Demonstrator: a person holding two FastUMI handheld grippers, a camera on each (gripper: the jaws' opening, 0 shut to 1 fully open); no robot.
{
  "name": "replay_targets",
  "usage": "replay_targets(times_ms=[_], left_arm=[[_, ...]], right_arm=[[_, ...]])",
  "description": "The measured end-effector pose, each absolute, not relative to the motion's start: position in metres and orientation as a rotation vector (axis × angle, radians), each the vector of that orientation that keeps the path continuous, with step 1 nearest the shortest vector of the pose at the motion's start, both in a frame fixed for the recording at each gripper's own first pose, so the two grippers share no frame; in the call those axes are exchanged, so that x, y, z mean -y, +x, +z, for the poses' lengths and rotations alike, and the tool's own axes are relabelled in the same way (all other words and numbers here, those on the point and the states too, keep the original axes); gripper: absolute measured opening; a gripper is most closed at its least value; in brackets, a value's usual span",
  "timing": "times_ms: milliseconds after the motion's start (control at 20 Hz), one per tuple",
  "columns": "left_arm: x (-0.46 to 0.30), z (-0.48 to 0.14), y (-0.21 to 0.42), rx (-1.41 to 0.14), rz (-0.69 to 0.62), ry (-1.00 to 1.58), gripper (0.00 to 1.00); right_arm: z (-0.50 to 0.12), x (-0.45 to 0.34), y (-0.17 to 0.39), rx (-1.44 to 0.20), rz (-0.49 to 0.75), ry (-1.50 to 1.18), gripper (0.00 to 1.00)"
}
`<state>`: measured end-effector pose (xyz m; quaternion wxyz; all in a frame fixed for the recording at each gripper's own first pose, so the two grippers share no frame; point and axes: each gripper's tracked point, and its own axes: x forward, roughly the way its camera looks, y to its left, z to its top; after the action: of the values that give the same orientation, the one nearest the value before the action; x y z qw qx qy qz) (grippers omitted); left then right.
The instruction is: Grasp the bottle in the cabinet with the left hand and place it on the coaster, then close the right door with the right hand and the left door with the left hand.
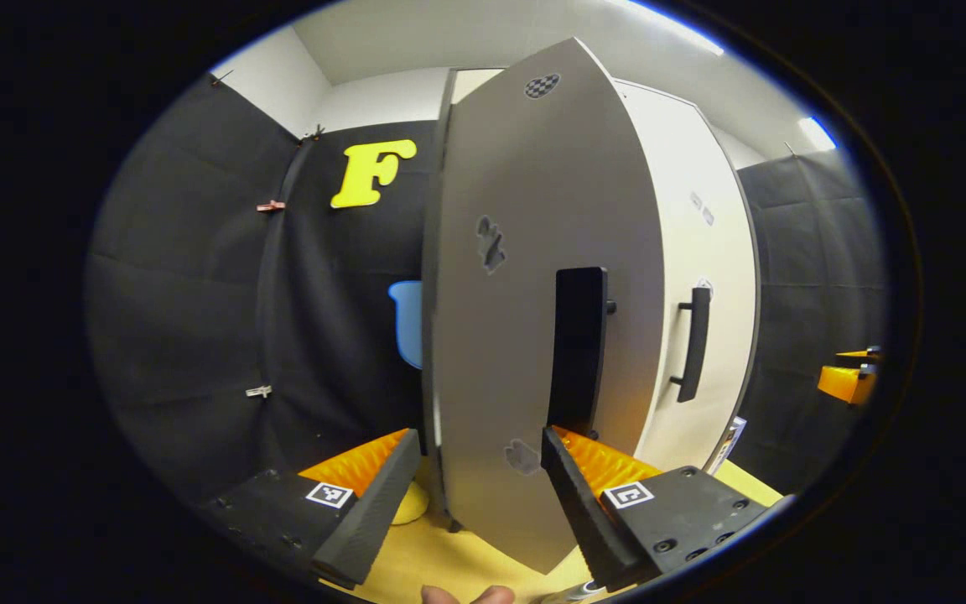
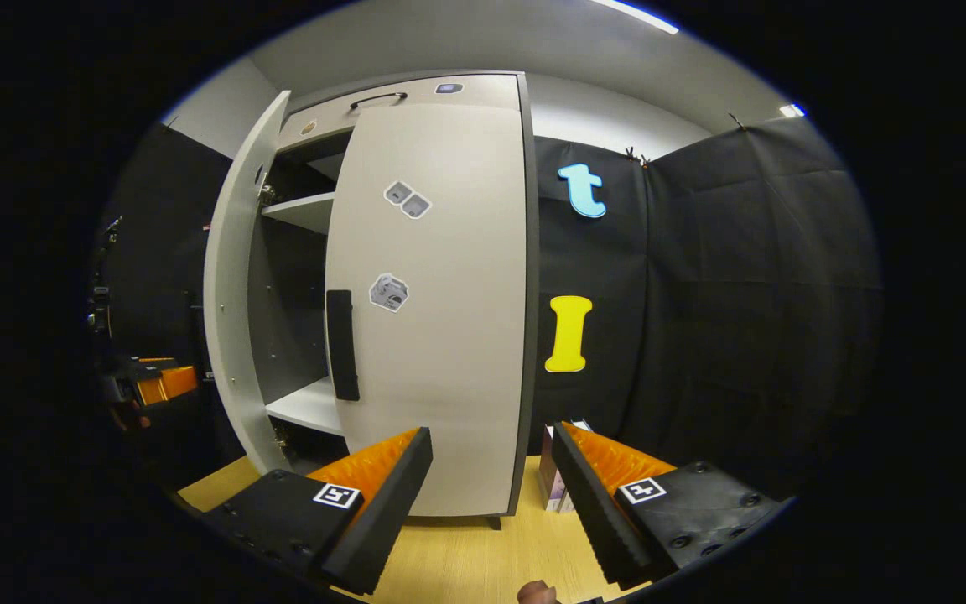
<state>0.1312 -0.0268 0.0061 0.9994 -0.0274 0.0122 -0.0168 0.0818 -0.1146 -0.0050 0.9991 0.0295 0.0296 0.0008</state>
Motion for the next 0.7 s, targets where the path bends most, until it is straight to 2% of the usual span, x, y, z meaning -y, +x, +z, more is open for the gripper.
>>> replay_targets(times_ms=[50, 100, 350, 700], left_arm=[[0.038, 0.007, 0.136, -0.029, -0.063, -0.053, 0.95], [0.048, 0.006, 0.14, -0.03, -0.083, -0.054, 0.95], [0.066, 0.007, 0.152, -0.026, -0.081, -0.037, 0.92], [0.089, 0.005, 0.175, -0.035, -0.072, -0.056, 0.94]], right_arm=[[-0.005, 0.118, 0.083, -0.061, 0.001, 0.061, 0.96], [-0.004, 0.121, 0.085, -0.061, 0.0, 0.065, 0.96], [-0.001, 0.124, 0.09, -0.052, 0.01, 0.071, 0.96], [-0.001, 0.118, 0.096, -0.054, 0.044, 0.078, 0.96]])
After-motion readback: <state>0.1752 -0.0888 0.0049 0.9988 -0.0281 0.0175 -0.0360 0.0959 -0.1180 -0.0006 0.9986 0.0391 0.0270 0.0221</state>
